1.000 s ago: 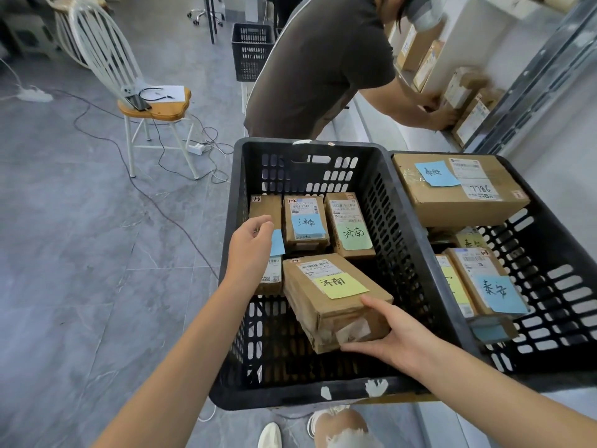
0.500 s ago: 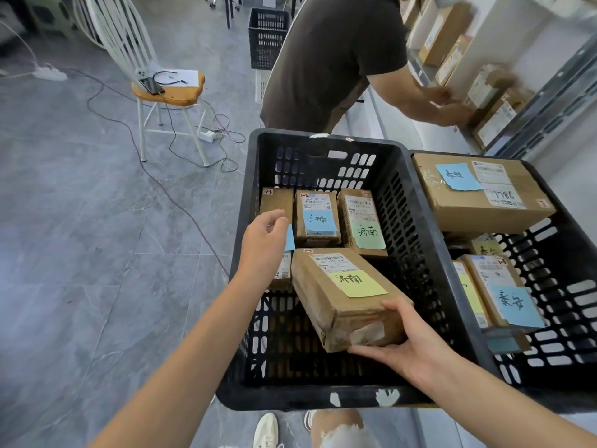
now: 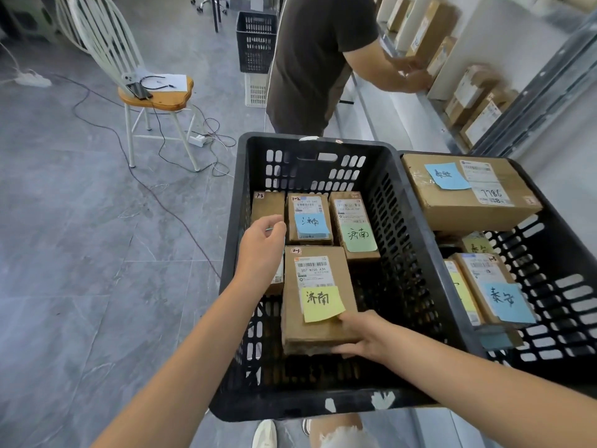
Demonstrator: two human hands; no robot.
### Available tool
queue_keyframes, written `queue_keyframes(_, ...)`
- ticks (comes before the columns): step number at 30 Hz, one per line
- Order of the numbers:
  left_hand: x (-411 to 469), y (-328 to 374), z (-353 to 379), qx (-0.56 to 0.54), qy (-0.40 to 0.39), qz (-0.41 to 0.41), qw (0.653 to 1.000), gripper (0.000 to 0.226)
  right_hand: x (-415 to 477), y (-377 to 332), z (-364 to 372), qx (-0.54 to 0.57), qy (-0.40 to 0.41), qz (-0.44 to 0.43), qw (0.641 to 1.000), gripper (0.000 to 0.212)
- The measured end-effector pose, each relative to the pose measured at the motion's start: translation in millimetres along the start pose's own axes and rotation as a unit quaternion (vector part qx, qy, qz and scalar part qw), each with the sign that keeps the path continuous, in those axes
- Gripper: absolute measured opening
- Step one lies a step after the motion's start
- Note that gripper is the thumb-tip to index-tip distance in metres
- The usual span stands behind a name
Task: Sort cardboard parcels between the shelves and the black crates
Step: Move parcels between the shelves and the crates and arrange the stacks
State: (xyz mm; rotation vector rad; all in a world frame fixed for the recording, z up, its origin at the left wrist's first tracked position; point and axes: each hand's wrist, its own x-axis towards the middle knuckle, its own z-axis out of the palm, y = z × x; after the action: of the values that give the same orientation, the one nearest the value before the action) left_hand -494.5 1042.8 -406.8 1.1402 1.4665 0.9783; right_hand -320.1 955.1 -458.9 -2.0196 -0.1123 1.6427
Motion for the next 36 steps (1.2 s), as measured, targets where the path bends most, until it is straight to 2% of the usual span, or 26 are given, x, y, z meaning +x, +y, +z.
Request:
queue_keyframes(7, 1.9, -6.1, -3.6, 0.010, 0.013, -0.003, 1.000, 0.034, 23.7, -2.0, 7.3, -0.065, 0.022, -0.030, 0.997, 0.034)
queue_keyframes(8, 2.4, -6.5, -3.2, 0.011, 0.013, -0.003, 1.000, 0.034, 24.1, -4.2, 6.0, -0.087, 0.026, -0.028, 0.995, 0.039)
queue_keyframes(10, 2.4, -6.4, -1.0, 0.021, 0.007, -0.002, 1.000, 0.034, 33.7, -5.8, 3.9, -0.150, 0.035, -0.025, 0.988, 0.066)
queue_keyframes(11, 2.0, -6.6, -0.1, 0.028, 0.002, -0.001, 1.000, 0.033, 36.3, -6.8, 4.8, -0.200, 0.035, -0.027, 0.979, 0.072)
queue_keyframes(13, 0.0, -7.6, 1.0, 0.037, -0.011, 0.003, 0.999, 0.033, 32.2, -9.1, 3.5, -0.314, 0.027, -0.031, 0.949, 0.053)
queue_keyframes(14, -1.1, -8.5, 1.4, 0.043, -0.018, 0.005, 0.999, 0.033, 29.6, -13.1, 0.6, -0.387, 0.030, -0.050, 0.920, 0.043)
queue_keyframes(15, -2.2, -9.3, 1.5, 0.051, -0.025, 0.007, 0.998, 0.033, 27.3, -19.9, -4.4, -0.466, 0.053, -0.091, 0.878, 0.041)
queue_keyframes(16, -3.2, -8.9, 1.9, 0.061, -0.033, 0.010, 0.998, 0.033, 22.8, -29.1, -9.3, -0.502, 0.080, -0.133, 0.851, 0.045)
queue_keyframes(18, -5.8, -5.3, 2.8, 0.092, -0.049, 0.021, 0.994, 0.031, 16.8, -48.5, -21.0, -0.504, 0.103, -0.197, 0.834, 0.053)
queue_keyframes(20, -8.8, 3.2, 4.3, 0.136, -0.068, 0.043, 0.987, 0.031, 3.9, -70.6, -29.5, -0.459, 0.093, -0.257, 0.845, 0.057)
queue_keyframes(22, -12.0, 15.1, 6.9, 0.180, -0.095, 0.087, 0.975, 0.034, -16.9, -90.2, -38.5, -0.423, 0.087, -0.315, 0.845, 0.052)
queue_keyframes(25, -16.5, 40.9, 12.7, 0.231, -0.116, 0.177, 0.950, 0.038, -57.2, -113.1, -59.0, -0.402, 0.124, -0.415, 0.807, 0.036)
queue_keyframes(28, -22.0, 69.7, 20.5, 0.258, -0.118, 0.264, 0.922, 0.039, -95.0, -123.3, -84.0, -0.384, 0.208, -0.483, 0.759, 0.031)
queue_keyframes(34, -47.6, 135.2, 65.0, 0.268, -0.146, 0.393, 0.867, 0.043, -160.0, -115.1, -141.9, -0.409, 0.318, -0.534, 0.668, 0.040)
queue_keyframes(36, -62.0, 161.1, 91.6, 0.270, -0.163, 0.433, 0.844, 0.047, -184.2, -111.9, -166.2, -0.408, 0.348, -0.541, 0.648, 0.045)
